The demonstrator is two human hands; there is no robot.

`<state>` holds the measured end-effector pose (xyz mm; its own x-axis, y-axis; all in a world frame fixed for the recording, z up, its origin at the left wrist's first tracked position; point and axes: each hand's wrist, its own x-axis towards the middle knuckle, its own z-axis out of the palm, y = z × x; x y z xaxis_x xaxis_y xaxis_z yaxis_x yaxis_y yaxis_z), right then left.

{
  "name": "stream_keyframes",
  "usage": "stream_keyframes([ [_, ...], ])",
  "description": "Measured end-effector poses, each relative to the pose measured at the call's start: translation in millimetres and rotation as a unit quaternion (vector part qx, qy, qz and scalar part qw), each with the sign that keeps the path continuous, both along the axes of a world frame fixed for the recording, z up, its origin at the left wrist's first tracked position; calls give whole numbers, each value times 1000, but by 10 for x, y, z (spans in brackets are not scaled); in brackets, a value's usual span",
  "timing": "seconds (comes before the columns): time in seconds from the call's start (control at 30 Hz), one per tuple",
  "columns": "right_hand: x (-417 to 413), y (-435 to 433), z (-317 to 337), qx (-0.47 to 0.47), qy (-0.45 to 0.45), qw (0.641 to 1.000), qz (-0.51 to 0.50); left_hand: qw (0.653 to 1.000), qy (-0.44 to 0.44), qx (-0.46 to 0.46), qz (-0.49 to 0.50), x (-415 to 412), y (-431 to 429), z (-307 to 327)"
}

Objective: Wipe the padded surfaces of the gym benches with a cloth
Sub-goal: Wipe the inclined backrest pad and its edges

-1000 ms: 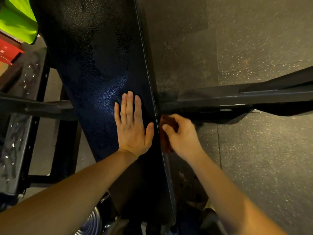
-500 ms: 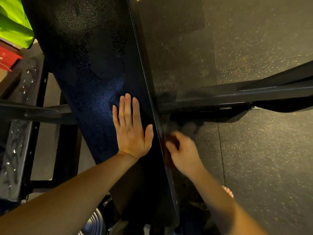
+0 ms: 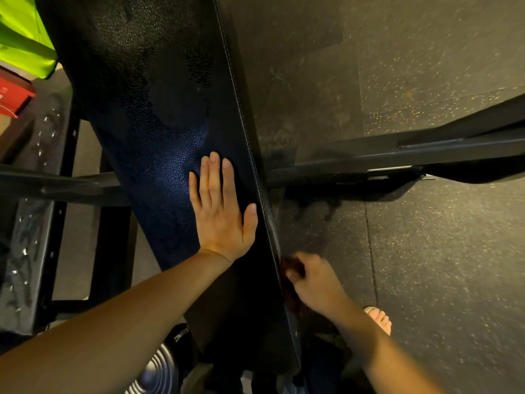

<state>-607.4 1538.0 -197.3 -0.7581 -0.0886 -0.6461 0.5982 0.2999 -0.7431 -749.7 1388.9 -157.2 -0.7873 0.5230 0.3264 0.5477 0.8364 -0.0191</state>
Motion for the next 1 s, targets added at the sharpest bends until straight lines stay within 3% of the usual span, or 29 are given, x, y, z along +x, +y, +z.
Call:
stream_keyframes([
  [0.07, -58, 47, -9, 32, 7, 999, 28, 1000, 0, 0, 2, 6, 9, 4],
  [0.2, -666, 147, 391, -63, 170, 965, -188, 1000, -2, -9, 1, 1, 2, 6],
  [0.27, -653, 105, 400, -76, 183, 955, -218, 1000, -1, -6, -3, 1, -1, 0],
  [0.33, -374, 40, 215, -77, 101, 979, -160, 1000, 1, 4, -6, -4, -6, -9],
  [0.43, -47, 102, -69, 27, -11, 999, 44, 1000, 1, 9, -3, -9, -2, -4],
  [0.47, -46, 160, -90, 34, -14, 999, 32, 1000, -1, 8, -4, -3, -3, -4],
  [0.53, -173, 269, -39, 9, 13, 994, -105, 1000, -3, 5, -4, -1, -6, -5],
  [0.63, -518, 442, 225, -10, 125, 934, -334, 1000, -5, -1, -2, -3, -4, -3],
  [0.73, -818, 430, 493, -91, 193, 885, -413, 1000, -10, -6, 2, -8, -6, 5],
  [0.83, -825, 206, 585, -120, 209, 900, -363, 1000, -10, -6, 2, -6, -2, 11],
  [0.9, -605, 73, 476, -89, 198, 921, -324, 1000, -5, -3, -1, -8, -2, 2],
  [1.0, -143, 41, 259, -40, 85, 973, -210, 1000, 1, 7, -4, -8, -3, -10],
])
